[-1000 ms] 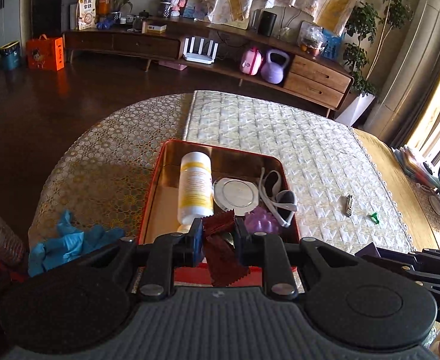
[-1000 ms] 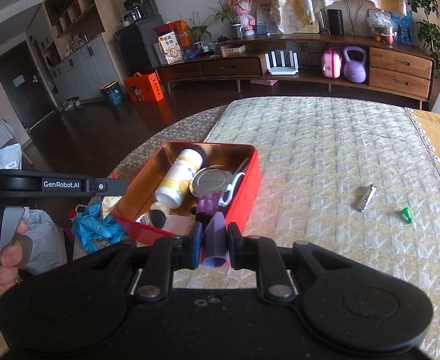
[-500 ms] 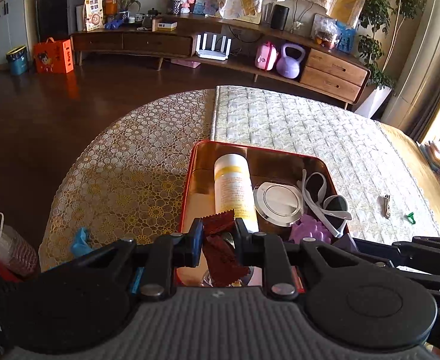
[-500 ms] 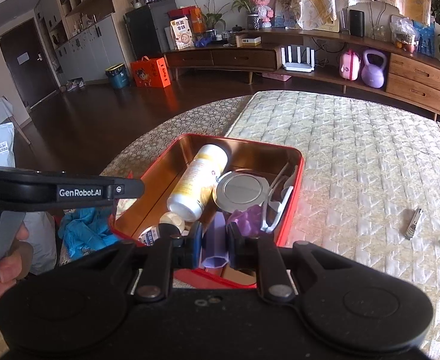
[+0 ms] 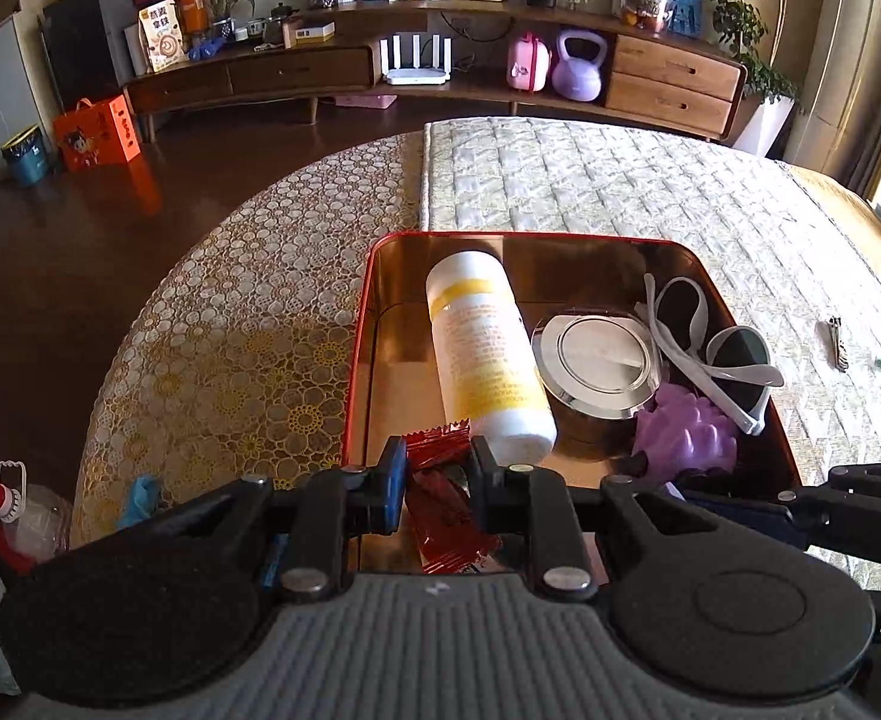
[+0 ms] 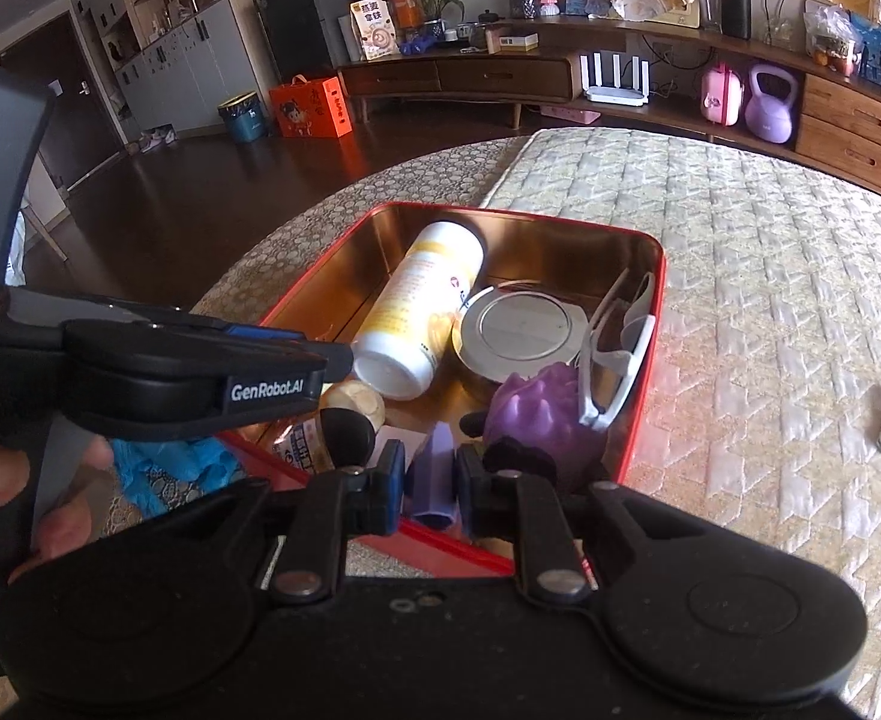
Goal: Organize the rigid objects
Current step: 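Carry the wrapper and purple cap to the red tin and release them inside, then withdraw both tools from the tin back over the bed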
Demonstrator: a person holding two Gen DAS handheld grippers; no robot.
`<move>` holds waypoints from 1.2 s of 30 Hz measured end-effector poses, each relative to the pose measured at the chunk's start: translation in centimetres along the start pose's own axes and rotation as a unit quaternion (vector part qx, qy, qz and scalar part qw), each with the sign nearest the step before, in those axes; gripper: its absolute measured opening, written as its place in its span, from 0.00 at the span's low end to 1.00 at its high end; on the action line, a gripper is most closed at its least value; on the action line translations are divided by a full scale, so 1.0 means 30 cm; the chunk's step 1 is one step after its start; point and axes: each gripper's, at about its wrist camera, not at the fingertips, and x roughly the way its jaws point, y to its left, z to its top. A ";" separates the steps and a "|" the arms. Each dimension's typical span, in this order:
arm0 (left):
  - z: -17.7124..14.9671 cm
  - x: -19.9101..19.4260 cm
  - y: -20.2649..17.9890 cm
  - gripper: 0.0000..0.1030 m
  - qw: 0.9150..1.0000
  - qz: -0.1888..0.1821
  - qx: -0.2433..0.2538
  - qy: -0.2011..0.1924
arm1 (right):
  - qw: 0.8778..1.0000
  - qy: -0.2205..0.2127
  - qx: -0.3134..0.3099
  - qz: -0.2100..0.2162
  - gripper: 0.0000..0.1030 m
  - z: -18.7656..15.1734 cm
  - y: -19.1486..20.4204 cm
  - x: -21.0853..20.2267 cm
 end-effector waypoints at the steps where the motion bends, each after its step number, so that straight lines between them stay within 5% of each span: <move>1: -0.002 0.006 0.003 0.20 1.000 -0.002 -0.003 0.003 | 1.000 0.001 0.001 0.001 0.18 0.000 -0.002 -0.001; 13: 0.006 -0.001 0.029 0.21 0.999 -0.008 -0.039 0.012 | 1.000 -0.010 0.025 0.007 0.26 -0.018 -0.024 -0.067; 17: 0.003 -0.030 0.029 0.21 0.999 -0.015 -0.046 0.011 | 1.000 -0.010 0.024 0.010 0.37 -0.020 -0.027 -0.094; 31: -0.026 -0.193 -0.012 0.29 0.998 -0.031 -0.047 -0.017 | 0.999 -0.040 0.013 0.017 0.46 -0.044 -0.013 -0.255; 32: -0.030 -0.208 -0.017 0.31 0.998 -0.033 -0.046 -0.021 | 0.999 -0.042 0.014 0.018 0.46 -0.047 -0.013 -0.268; 34: -0.036 -0.235 -0.026 0.54 0.998 -0.035 -0.047 -0.030 | 0.999 -0.045 0.015 0.018 0.52 -0.056 -0.016 -0.294; 36: -0.045 -0.274 -0.037 0.65 0.997 -0.033 -0.050 -0.048 | 0.998 -0.050 0.015 0.019 0.60 -0.065 -0.017 -0.324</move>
